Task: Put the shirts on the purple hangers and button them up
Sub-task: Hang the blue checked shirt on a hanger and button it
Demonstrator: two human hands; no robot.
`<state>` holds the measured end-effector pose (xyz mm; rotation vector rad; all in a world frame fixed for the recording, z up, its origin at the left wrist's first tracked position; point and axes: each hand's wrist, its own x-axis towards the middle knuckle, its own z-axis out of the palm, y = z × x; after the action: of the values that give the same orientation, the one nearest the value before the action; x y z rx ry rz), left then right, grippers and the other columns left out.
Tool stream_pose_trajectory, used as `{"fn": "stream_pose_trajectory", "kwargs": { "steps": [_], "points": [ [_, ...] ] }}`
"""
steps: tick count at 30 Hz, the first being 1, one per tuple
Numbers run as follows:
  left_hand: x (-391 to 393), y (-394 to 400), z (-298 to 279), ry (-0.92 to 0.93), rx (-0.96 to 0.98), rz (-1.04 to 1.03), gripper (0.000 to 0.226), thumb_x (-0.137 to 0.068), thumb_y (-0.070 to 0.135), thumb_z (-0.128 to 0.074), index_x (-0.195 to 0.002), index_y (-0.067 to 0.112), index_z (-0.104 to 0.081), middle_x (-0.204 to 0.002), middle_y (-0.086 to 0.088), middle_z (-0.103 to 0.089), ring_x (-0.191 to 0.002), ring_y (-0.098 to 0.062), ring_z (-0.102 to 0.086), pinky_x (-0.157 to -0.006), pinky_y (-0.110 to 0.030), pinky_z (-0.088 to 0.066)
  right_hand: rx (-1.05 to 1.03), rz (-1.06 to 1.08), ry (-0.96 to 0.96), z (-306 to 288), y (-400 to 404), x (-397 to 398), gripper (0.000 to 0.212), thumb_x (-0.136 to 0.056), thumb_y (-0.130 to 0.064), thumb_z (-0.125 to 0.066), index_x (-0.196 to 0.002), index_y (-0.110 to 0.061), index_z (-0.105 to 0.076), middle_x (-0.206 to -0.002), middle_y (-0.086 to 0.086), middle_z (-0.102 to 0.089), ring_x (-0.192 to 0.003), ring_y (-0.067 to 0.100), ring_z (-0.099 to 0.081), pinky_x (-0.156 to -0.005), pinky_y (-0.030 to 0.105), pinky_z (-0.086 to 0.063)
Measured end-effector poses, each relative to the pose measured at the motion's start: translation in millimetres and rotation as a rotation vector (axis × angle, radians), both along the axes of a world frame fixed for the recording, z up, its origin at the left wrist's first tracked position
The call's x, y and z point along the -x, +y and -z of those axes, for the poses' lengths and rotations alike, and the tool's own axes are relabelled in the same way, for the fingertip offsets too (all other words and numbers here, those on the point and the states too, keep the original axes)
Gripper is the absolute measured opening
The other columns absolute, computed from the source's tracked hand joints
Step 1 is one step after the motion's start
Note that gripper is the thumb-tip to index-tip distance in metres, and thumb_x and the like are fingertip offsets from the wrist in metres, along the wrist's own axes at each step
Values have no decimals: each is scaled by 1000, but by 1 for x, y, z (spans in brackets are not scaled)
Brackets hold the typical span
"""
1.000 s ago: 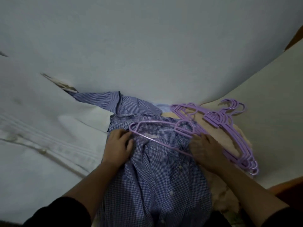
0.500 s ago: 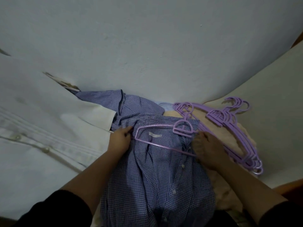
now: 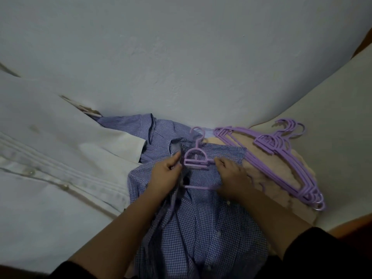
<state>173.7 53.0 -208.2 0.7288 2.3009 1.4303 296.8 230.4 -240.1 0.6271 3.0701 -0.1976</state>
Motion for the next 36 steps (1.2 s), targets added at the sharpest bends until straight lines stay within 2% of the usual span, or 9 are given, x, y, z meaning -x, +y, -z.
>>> {"fn": "stream_pose_trajectory", "kwargs": {
  "steps": [2,7,12,16,19,22,26,31,36],
  "points": [
    [-3,-12,21,-38,120,6,47,-96,16,-55,-142,17,-45,-84,14,-59,-74,1,-52,-62,-3,-39,29,-1,-25,6,-3,5,99,-76,-38,-72,-151,-16,-10,-152,3,-21,-139,22,-23,-108,43,-28],
    [-6,-22,64,238,445,-157,57,-85,39,-66,-135,15,-53,-127,-10,-43,-114,-26,-45,-100,-36,-38,70,67,-102,19,-8,15,104,-78,-30,-73,-151,-20,1,-158,0,-4,-146,20,-5,-113,54,-12],
    [1,-3,54,737,368,-158,60,-70,53,-72,-122,27,-54,-148,-10,-29,-138,-29,-23,-105,-48,-14,165,92,-101,23,7,12,109,-73,-53,-71,-151,-27,1,-158,1,2,-146,22,2,-116,55,-9],
    [18,18,40,1020,305,57,57,-71,64,-56,-116,28,-54,-139,-4,-44,-135,-28,-33,-105,-46,-18,207,167,8,26,29,3,95,-72,-72,-58,-149,-32,-19,-158,7,-10,-144,28,-10,-116,48,-12],
    [30,31,32,988,387,317,74,-70,69,-59,-129,24,-52,-136,0,-52,-132,-25,-42,-107,-38,-17,290,299,109,30,47,2,69,-82,-60,-58,-142,-31,-41,-153,13,-25,-139,32,-26,-111,45,-24],
    [40,36,34,837,611,500,105,-65,75,-65,-149,26,-26,-152,2,-31,-139,-20,-29,-113,-36,-14,319,317,87,32,59,3,46,-91,-48,-52,-132,-25,-54,-136,13,-47,-123,29,-45,-99,37,-38],
    [52,32,47,788,738,539,122,-60,83,-60,-154,26,-6,-159,-1,-17,-141,-23,-25,-116,-40,-11,315,427,132,35,67,3,29,-96,-35,-49,-117,-23,-66,-124,10,-49,-111,28,-48,-93,39,-44],
    [56,29,56,836,757,570,124,-57,86,-57,-154,27,-5,-159,-3,-17,-141,-25,-26,-115,-43,-12,364,419,16,34,69,4,38,-99,-29,-43,-62,-30,-51,-66,-5,-48,-59,12,-44,-54,28,-35],
    [63,21,58,827,652,568,125,-52,86,-47,-154,26,-5,-154,-4,-31,-135,-24,-37,-113,-41,-23,460,450,-19,23,74,4,24,-96,-35,-45,-91,-17,-60,-77,-1,-56,-72,21,-53,-69,31,-43]
  ]
}}
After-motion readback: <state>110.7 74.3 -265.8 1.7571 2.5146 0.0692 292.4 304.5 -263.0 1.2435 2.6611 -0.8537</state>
